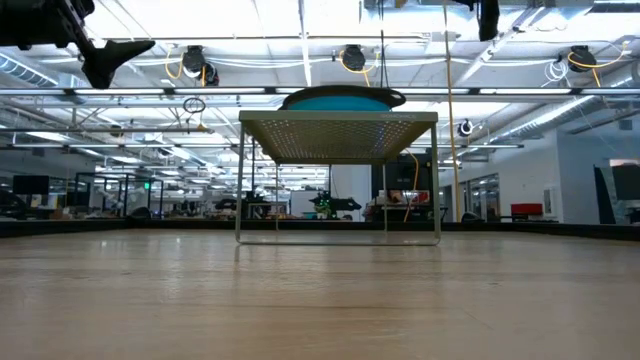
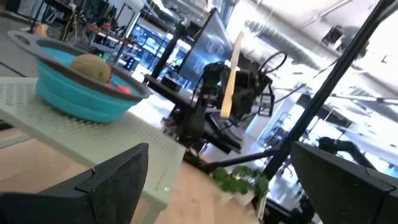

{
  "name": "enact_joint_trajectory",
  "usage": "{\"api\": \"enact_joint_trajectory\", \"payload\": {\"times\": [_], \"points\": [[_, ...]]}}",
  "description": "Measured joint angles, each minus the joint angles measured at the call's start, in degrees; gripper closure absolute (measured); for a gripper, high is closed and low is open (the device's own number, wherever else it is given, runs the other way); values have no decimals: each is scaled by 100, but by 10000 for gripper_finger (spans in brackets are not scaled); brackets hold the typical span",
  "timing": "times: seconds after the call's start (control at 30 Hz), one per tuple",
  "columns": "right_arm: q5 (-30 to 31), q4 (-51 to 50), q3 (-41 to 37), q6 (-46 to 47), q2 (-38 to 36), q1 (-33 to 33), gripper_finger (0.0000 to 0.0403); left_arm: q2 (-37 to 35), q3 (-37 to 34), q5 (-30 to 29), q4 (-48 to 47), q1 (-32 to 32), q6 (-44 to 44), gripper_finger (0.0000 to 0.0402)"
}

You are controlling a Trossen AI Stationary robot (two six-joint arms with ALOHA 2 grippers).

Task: Pick & Place Fruit
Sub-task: Put the kitchen knife on the shelf

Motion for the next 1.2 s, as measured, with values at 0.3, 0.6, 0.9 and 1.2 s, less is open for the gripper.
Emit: {"api": "enact_joint_trajectory", "payload": {"times": [0.3, 0.6, 0.9, 1.2], "points": [[-154, 653, 0, -486, 342, -9, 337, 1121, 0, -6, 1327, 0, -128, 9], [-149, 644, -2, -535, 444, -37, 337, 2862, 0, 6, 2914, -1, -688, 9], [-156, 644, -2, -790, 444, -127, 337, 4297, 516, 10, 3781, -1, -977, 9], [-399, 609, -4, -808, 444, -109, 336, 5708, 1894, 8, 3626, -252, -547, 9]]}}
